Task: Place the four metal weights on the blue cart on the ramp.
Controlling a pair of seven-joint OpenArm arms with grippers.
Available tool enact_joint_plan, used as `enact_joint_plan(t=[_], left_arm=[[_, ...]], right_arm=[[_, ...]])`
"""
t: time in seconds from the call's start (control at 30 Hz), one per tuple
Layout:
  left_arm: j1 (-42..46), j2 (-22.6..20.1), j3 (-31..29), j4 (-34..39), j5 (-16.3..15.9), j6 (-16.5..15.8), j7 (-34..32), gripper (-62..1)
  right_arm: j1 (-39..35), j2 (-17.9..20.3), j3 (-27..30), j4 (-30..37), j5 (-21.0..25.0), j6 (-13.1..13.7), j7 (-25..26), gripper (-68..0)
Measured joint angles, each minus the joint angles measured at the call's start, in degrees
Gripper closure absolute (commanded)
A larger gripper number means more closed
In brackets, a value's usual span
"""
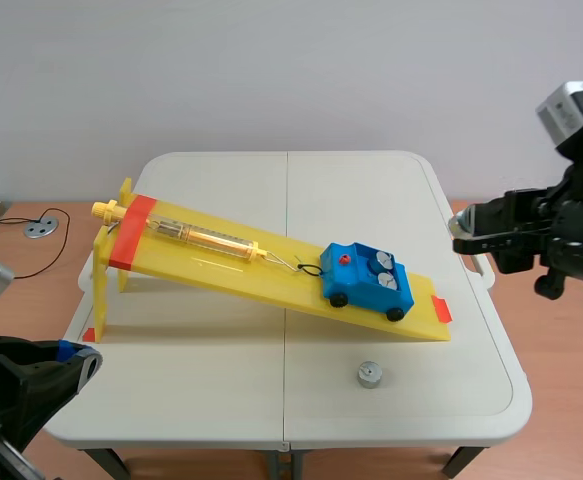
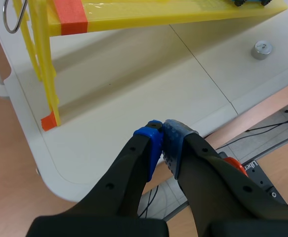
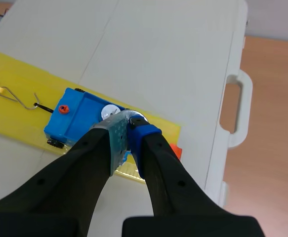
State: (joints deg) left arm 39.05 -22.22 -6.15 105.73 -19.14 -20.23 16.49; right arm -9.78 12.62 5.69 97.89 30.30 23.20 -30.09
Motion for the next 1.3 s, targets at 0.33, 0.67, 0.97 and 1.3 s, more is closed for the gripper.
enact_joint_plan(t=[0.33,0.67,0.97,1.3], left_arm=[[0.00,0.00,0.00,0.00,0.00,0.00,0.00,-3.4],[0.00,0.00,0.00,0.00,0.00,0.00,0.00,-3.4],[0.00,0.00,0.00,0.00,0.00,0.00,0.00,-3.4],[0.00,0.00,0.00,0.00,0.00,0.00,0.00,-3.4]], right_arm=[[8.17,-4.13,-10.62,-10.88,-11.17,-3.10,0.63,-0.7],[11.08,-6.60,-16.28,-13.29,-19.02,-8.13,2.12,-0.7],[12.63,-7.21,-17.84,-15.56,-21.38,-12.11,2.99,-0.7],[13.62,-7.89,-19.30,-19.10,-21.53,-12.98,3.23,-0.7]])
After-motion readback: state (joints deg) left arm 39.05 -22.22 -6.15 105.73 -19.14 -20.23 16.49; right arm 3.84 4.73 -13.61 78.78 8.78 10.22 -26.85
